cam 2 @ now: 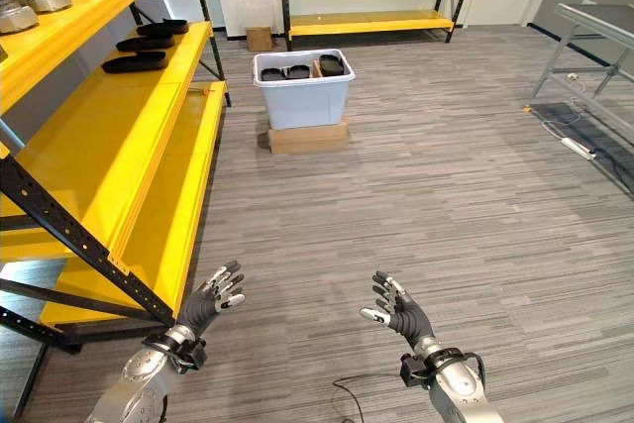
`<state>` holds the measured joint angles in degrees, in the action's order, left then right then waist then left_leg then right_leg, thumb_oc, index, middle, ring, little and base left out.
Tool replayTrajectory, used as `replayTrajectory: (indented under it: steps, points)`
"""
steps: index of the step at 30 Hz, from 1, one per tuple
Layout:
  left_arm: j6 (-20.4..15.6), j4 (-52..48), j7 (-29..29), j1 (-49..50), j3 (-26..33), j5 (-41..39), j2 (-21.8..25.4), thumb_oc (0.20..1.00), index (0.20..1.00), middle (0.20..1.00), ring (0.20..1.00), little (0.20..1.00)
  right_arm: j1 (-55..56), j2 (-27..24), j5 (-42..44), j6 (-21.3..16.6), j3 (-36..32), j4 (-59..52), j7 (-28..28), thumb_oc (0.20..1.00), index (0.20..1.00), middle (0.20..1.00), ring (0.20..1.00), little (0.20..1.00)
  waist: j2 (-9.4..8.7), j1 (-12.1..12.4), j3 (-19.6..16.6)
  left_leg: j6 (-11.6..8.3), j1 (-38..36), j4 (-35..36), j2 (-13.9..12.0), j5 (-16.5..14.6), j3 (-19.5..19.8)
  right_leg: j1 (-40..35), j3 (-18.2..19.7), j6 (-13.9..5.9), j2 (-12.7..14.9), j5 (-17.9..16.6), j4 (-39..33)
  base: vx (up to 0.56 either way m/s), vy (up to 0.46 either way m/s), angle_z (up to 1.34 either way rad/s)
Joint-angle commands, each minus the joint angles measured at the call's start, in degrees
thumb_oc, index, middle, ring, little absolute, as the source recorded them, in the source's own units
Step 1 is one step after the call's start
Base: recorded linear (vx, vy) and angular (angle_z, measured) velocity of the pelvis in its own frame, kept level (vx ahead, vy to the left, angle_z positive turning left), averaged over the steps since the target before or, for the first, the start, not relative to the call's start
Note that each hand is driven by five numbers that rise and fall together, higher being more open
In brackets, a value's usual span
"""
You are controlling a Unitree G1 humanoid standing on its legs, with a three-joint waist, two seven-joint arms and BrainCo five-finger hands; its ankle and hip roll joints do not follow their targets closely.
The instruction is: Move parts from the plastic box to the shelf.
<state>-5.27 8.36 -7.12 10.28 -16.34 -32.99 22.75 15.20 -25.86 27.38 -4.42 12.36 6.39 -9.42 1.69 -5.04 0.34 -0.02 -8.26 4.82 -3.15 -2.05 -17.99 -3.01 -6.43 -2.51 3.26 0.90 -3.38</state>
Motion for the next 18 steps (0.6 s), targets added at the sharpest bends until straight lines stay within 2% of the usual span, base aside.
replayTrajectory:
  steps: [1, 18]
  points:
    - [-3.7, -3.2, -0.3, -0.7, 2.9, 1.5, 1.4, 1.0, 1.0, 1.0, 1.0, 1.0, -1.9, -0.4, 0.1, -2.7, 0.7, -0.8, -1.0, 1.0, 1.0, 1.0, 1.0, 1.0, -3.65, 0.2, -1.3, -3.57, 1.3, -0.6, -4.3, 1.3, 1.6, 0.0, -1.1, -6.62, 7.2, -4.0, 0.2, 0.0, 0.0, 0.0]
    - [-3.5, -2.0, -0.4, -0.2, 2.5, 0.4, 0.5, 1.0, 1.0, 1.0, 1.0, 1.0, -2.1, -0.3, 0.4, -2.6, 1.5, -0.2, -1.1, 1.0, 1.0, 1.0, 1.0, 1.0, -3.52, 0.3, -1.4, -3.74, 1.0, -0.5, -4.6, 1.5, 1.9, -0.8, -1.4, -6.41, 7.0, -3.6, -0.1, 0.0, 0.0, 0.0]
